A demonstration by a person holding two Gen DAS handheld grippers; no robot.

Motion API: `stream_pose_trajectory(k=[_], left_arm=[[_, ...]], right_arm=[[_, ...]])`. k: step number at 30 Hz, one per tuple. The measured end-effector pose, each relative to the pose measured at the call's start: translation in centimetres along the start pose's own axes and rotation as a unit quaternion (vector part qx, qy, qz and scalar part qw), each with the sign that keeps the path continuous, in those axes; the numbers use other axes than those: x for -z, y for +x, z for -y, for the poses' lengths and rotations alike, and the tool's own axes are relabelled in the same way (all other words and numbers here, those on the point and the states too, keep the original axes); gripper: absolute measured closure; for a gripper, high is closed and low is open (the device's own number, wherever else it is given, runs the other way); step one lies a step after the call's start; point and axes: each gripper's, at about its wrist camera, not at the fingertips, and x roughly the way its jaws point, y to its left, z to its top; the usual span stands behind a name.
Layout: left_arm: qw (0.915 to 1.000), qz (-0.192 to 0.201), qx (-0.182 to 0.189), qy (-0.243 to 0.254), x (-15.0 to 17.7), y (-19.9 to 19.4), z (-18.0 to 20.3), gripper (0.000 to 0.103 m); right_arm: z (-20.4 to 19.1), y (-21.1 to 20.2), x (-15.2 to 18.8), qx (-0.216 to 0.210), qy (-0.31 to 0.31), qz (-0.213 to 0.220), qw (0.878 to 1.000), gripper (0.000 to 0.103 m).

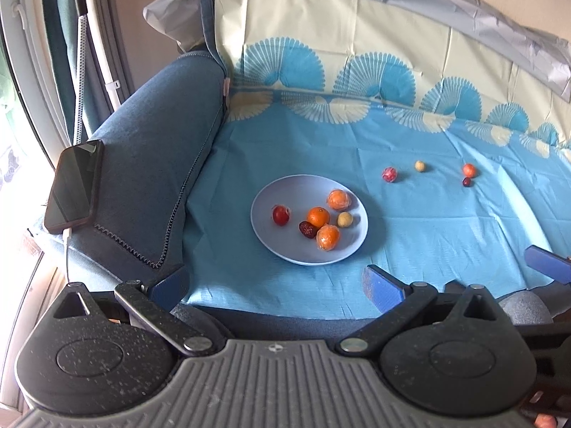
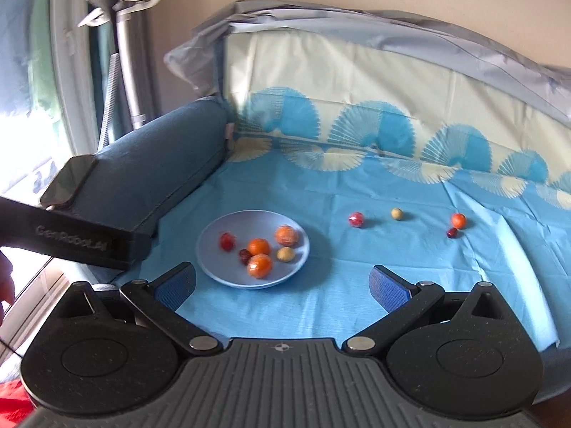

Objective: Organize fruits

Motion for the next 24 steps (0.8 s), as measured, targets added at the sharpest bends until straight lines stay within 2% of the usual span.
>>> stream_pose_trajectory(k=[6, 15, 18, 24], left_arm=[[0.9998, -0.019, 0.007, -0.002, -2.2, 2.6, 1.7, 0.0], [0.9985, -0.016, 0.019, 0.048, -7.2, 7.8, 8.3, 0.0], [0.9978, -0.012, 0.025, 0.061, -9.4, 10.5, 11.2, 0.0], [0.9958, -0.033, 0.049, 0.069, -13.1, 17.6, 16.5, 0.0]], right_arm=[[3.5, 2.1, 0.0, 0.041, 0.043, 0.002, 0.998, 0.001], [10.7, 6.9, -0.5, 0.111, 0.099, 0.003, 0.989, 0.001], [13.6, 9.2, -0.7, 0.141, 0.117, 0.007, 0.983, 0.001], [19.1, 15.4, -1.6, 0.203, 0.13, 0.02, 0.97, 0.001]])
